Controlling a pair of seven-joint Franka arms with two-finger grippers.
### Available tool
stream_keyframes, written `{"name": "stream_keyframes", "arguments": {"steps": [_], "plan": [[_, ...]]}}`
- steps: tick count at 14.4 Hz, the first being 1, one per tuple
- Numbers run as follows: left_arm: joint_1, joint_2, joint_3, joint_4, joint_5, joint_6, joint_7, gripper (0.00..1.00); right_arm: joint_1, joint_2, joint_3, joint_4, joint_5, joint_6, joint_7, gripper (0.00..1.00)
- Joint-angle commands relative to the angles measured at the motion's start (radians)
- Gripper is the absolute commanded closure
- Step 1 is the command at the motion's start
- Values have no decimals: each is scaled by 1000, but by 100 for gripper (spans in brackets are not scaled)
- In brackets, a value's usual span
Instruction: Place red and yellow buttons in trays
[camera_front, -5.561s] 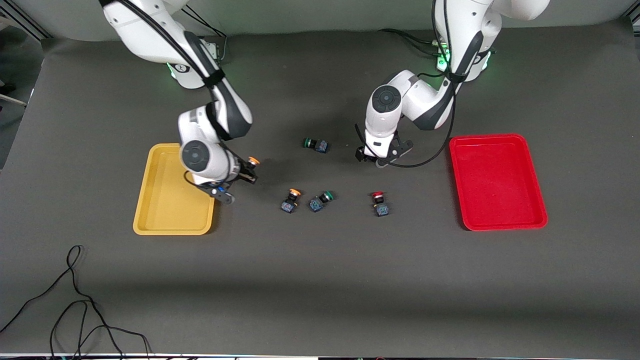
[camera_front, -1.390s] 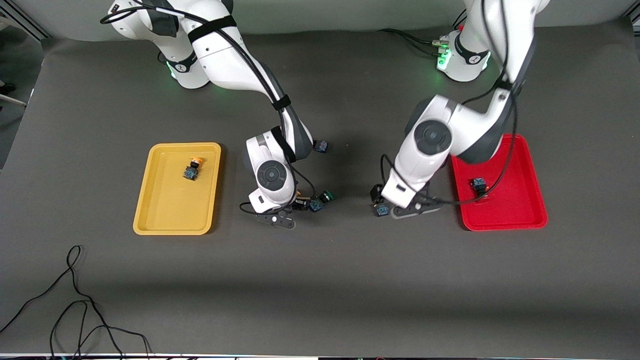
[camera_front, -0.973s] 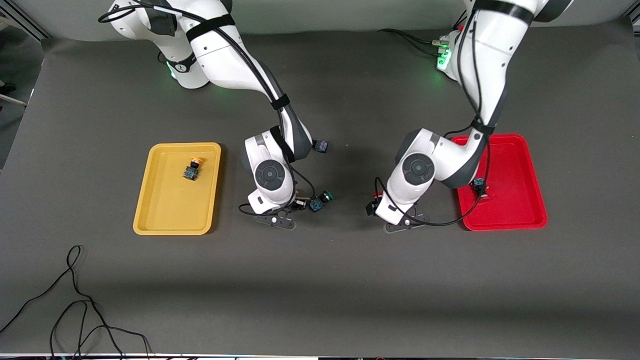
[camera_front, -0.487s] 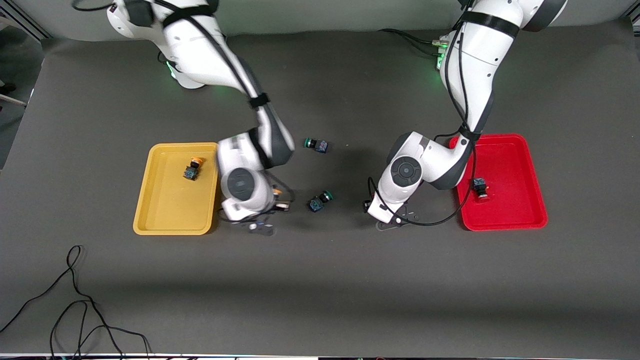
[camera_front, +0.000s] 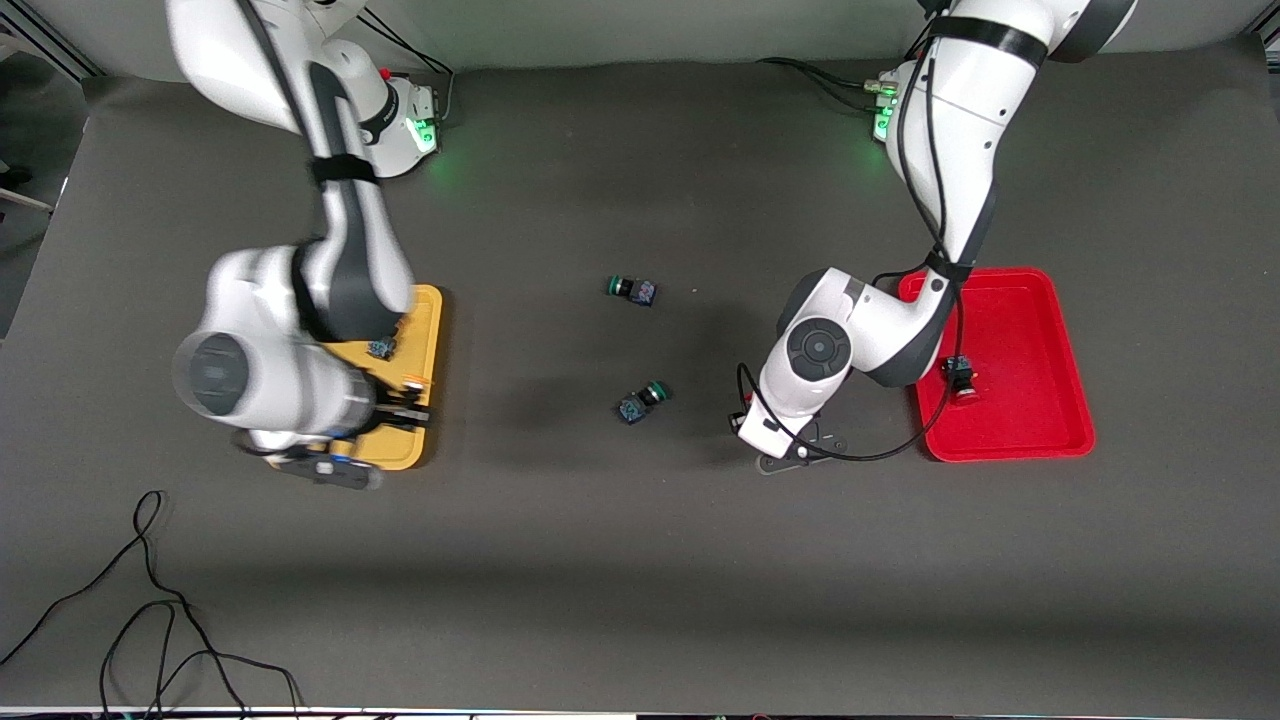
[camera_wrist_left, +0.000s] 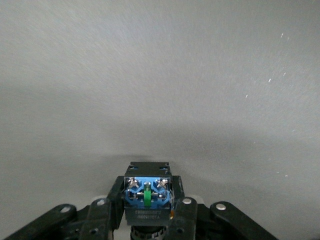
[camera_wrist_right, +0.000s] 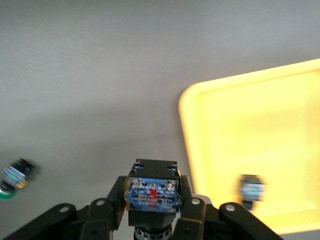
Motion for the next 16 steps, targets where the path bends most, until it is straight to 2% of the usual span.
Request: {"name": "stream_keyframes", "arguments": {"steps": [1, 3, 5, 7, 11, 14, 16], "plan": [[16, -132, 2, 46, 6, -210, -17, 85, 24, -62, -113, -141, 9, 3, -238, 80], [42, -223, -1, 46, 3, -310, -9, 85, 15, -43, -153, -213, 9, 70, -367, 80], [83, -281, -1, 36, -4, -401, 76, 85, 15, -43, -156, -330, 9, 231, -442, 80], [158, -345, -3, -27, -4, -450, 208, 85, 13, -8, -154, -373, 12, 325, -502, 80], [367, -474, 0, -214, -4, -443, 556, 85, -10, 85, -147, -376, 52, 401, -550, 79], [528, -479, 2, -282, 7, -385, 785, 85, -16, 157, -104, -371, 178, 434, -568, 73], [590, -472, 4, -373, 16, -272, 865, 84, -14, 176, -101, -368, 196, 452, -570, 67]]}}
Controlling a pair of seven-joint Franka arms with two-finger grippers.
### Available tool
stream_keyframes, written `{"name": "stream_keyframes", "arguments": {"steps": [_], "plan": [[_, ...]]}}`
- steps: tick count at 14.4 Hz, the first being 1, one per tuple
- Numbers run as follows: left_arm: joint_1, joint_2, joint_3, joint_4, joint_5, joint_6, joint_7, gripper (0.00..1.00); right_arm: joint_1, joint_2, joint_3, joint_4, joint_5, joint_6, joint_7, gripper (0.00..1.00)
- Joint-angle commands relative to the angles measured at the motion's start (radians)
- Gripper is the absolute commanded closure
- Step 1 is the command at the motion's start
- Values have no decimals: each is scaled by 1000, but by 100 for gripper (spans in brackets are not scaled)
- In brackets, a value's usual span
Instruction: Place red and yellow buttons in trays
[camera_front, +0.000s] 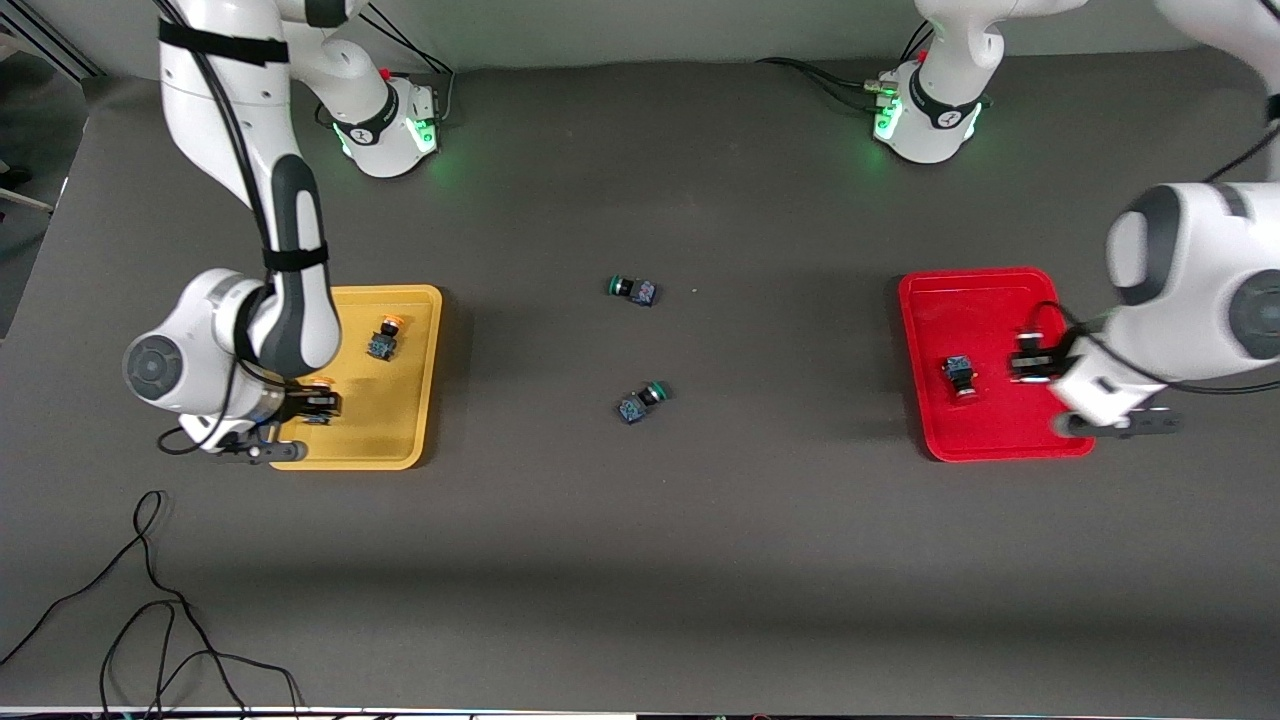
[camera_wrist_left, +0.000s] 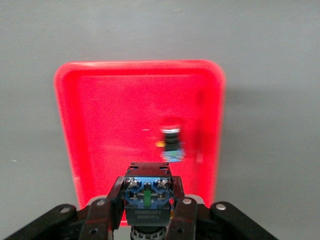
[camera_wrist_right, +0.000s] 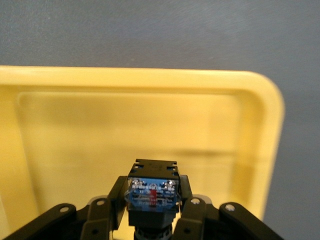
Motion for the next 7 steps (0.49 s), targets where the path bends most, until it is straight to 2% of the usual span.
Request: {"name": "stream_keyframes", "arguments": {"steps": [1, 2, 3, 5, 7], "plan": [[60, -27, -14, -193, 15, 206, 107, 84, -3, 30, 6, 16, 45, 20, -33, 57], [92, -17, -14, -259, 15, 305, 124, 84, -3, 31, 6, 18, 45, 20, -30, 15], [113, 9, -14, -313, 15, 403, 150, 84, -3, 31, 6, 19, 45, 20, -30, 0], [131, 55, -12, -345, 16, 501, 163, 83, -1, 18, 3, 19, 46, 13, -22, 0], [140, 77, -12, -344, 21, 519, 163, 70, 8, -24, -14, 22, 43, -18, -19, 0]]}}
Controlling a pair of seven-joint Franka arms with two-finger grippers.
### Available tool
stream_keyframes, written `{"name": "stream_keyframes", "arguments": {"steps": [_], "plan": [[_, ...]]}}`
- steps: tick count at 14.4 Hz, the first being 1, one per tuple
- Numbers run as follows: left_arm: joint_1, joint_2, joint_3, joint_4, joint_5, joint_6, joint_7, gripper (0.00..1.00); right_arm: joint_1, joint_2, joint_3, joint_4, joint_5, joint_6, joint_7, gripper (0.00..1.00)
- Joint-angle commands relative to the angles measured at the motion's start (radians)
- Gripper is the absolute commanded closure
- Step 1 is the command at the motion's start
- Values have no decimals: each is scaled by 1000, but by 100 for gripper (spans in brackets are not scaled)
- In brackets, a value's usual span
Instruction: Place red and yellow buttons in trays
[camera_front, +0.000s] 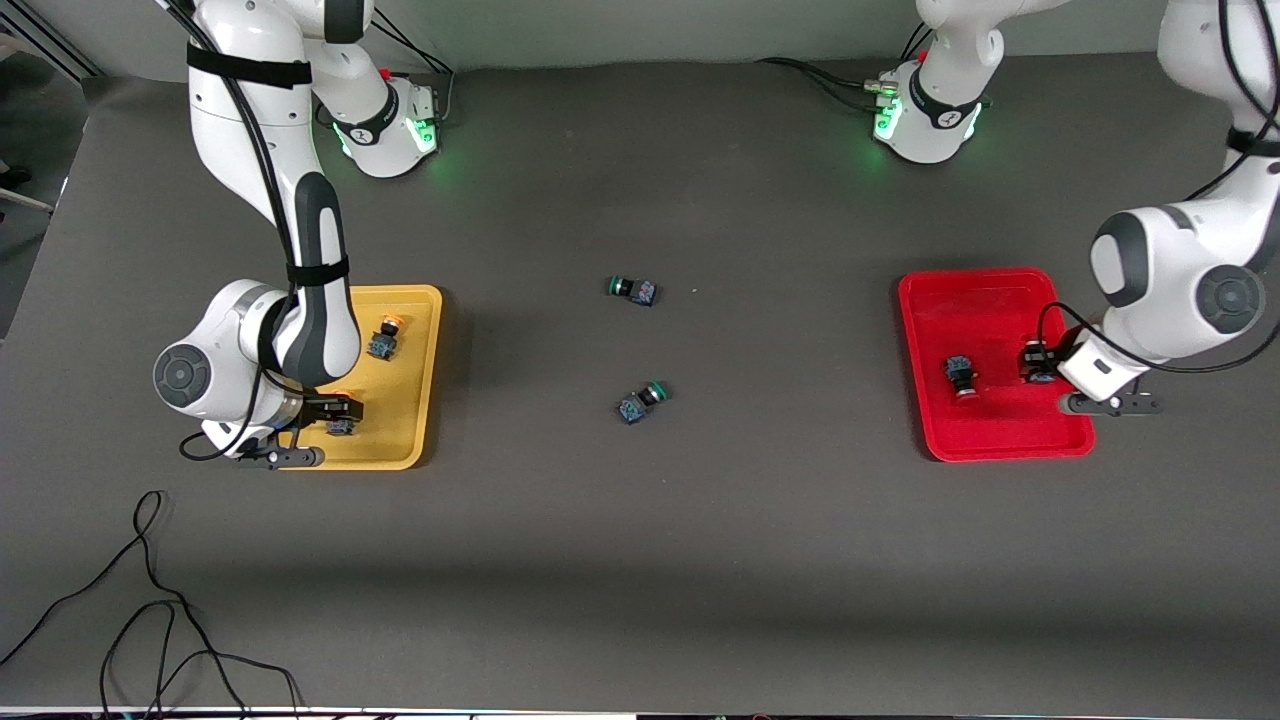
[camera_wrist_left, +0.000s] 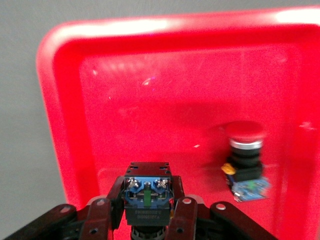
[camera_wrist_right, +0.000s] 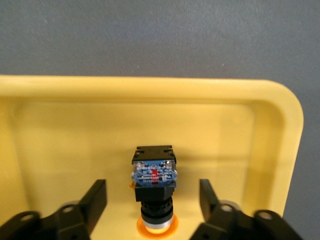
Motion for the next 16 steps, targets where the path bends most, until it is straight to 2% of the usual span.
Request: {"name": "stream_keyframes", "arguments": {"steps": [1, 2, 4, 7, 9, 11, 13, 14, 16], "plan": [[15, 6, -12, -2, 17, 30, 15, 42, 10, -76, -40, 20, 15, -53, -18, 0], [15, 8, -14, 4, 17, 31, 17, 0, 13, -98, -63, 39, 12, -95, -18, 0], [17, -7, -14, 36, 19, -23, 18, 0, 13, -127, -122, 121, -12, -233, -19, 0], [15, -41, -15, 181, 17, -229, 21, 0, 15, -164, -182, 236, -52, -413, -21, 0], [17, -73, -17, 313, 16, -421, 50, 0, 16, -231, -189, 252, -83, -461, -13, 0], [15, -81, -23, 463, 10, -614, 60, 0, 6, -334, -176, 258, -152, -484, 48, 0], [8, -89, -27, 592, 0, -765, 60, 0, -30, -437, -104, 261, -247, -516, 140, 0], [3, -107, -29, 628, -4, -810, 58, 0, -92, -501, -23, 261, -297, -522, 162, 0], [-25, -153, -30, 657, -29, -851, 43, 0, -270, -599, 191, 255, -395, -530, 215, 0]]}}
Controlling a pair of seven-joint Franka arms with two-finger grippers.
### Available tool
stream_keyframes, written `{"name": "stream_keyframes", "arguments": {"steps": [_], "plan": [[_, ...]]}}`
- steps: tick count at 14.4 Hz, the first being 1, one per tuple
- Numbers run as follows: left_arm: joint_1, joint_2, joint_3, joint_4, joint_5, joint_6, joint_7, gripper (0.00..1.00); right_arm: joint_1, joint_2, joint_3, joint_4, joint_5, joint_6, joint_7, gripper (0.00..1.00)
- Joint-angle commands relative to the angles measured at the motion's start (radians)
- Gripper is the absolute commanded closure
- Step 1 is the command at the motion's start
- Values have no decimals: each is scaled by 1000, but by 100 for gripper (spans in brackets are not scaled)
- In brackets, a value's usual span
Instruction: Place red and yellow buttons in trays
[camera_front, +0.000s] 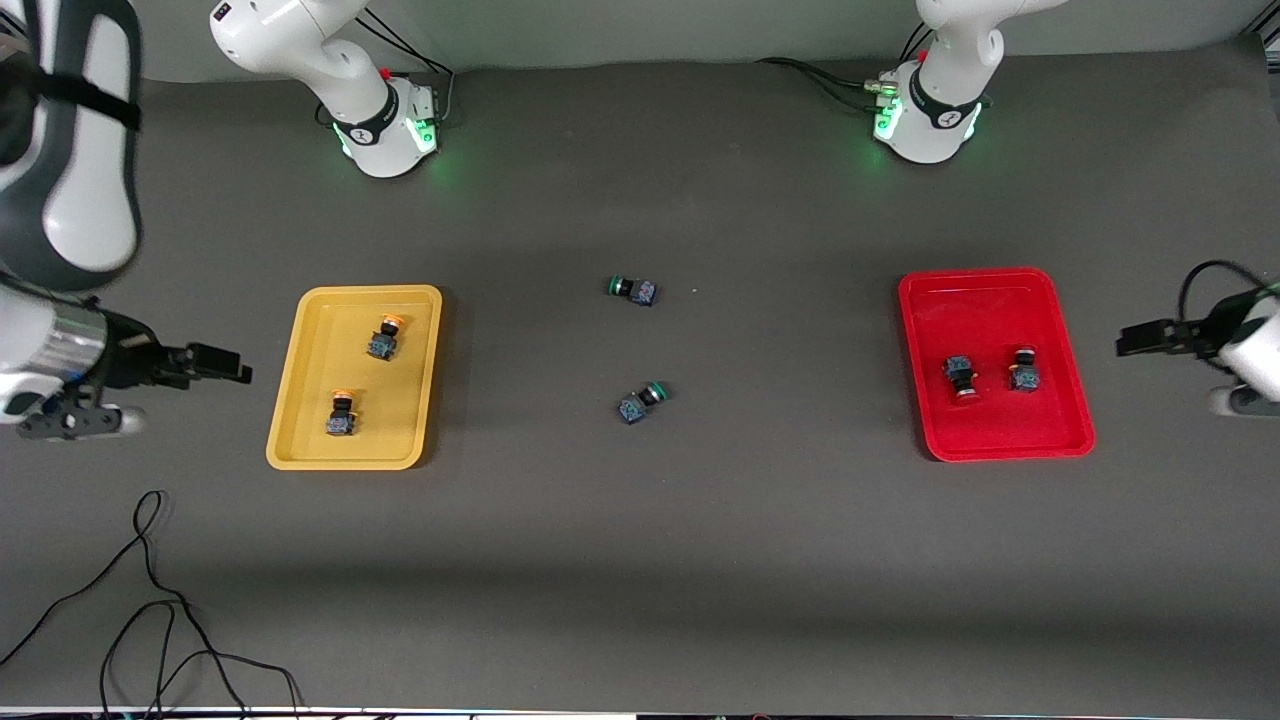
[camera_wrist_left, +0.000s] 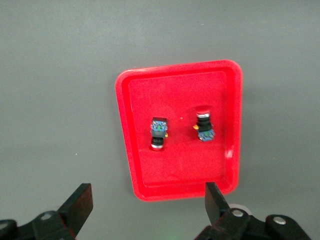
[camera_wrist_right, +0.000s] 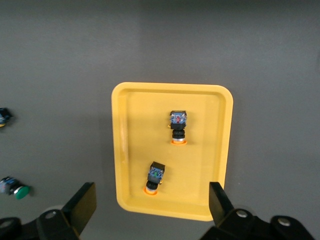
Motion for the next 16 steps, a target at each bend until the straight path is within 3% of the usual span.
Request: {"name": "stream_keyframes", "arguments": {"steps": [1, 3, 5, 7, 9, 13, 16], "plan": [[-50, -61, 3, 35, -33, -55, -1, 0, -216, -162, 267, -27, -117, -33, 81, 0], [-133, -104, 23, 25, -35, -68, -74, 0, -330, -194, 377, -25, -122, -56, 82, 0], [-210, -122, 28, 25, -35, -79, -169, 0, -444, -233, 516, -27, -180, -62, 90, 0], [-262, -130, 42, 25, -35, -91, -205, 0, -514, -262, 601, -28, -191, -76, 110, 0], [-335, -132, 104, 27, -35, -93, -206, 0, -518, -279, 619, -28, -220, -78, 118, 0], [-334, -132, 108, 27, -35, -93, -205, 0, -544, -283, 713, -28, -236, -78, 217, 0], [-334, -130, 108, 25, -37, -90, -205, 0, -538, -308, 716, -42, -237, -82, 217, 0]]}}
